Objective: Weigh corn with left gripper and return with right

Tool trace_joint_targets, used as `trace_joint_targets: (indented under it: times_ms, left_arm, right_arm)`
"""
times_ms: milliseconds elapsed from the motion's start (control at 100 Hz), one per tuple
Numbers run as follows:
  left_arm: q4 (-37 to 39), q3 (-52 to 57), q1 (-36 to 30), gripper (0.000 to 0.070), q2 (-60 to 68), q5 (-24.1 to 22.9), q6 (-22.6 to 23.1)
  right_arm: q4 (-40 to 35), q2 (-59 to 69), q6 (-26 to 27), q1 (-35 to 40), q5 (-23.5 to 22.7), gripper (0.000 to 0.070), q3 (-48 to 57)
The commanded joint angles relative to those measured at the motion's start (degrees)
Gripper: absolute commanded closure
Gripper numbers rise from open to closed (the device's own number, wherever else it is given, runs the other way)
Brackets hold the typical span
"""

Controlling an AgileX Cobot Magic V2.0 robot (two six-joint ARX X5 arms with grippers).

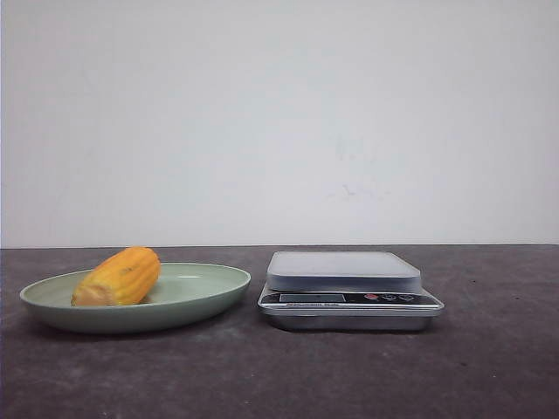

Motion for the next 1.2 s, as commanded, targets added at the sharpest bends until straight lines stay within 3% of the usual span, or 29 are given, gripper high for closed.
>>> trace_joint_targets:
  times_ms: [0,120,480,1190]
  left_arm:
    - [-0.87,-0.31,0.57,0.0700,-1.38,-0.20,1.18]
    - [-4.02,-1.03,2.29,0.0700,-4.37,-0.17,1.27]
    - [-3.89,-6.03,5.33,0.0700,-12.13,-0.09,-0.70]
    - [-6.88,-8.94,5.33,0.0700,-12.07,0.31,-2.89]
  right_arm:
    - [0.61,-0.02,-0.42,0.07,-0.04,0.0690,-0.07]
    - [0.61,-0.02,-0.39,0.07,-0.04,0.0690,-0.07]
    - [0.61,-0.02,-0.39,0.07,-0.04,0.0690,-0.07]
    - [0.61,-0.02,-0.39,0.07,-0.04,0.0690,-0.07]
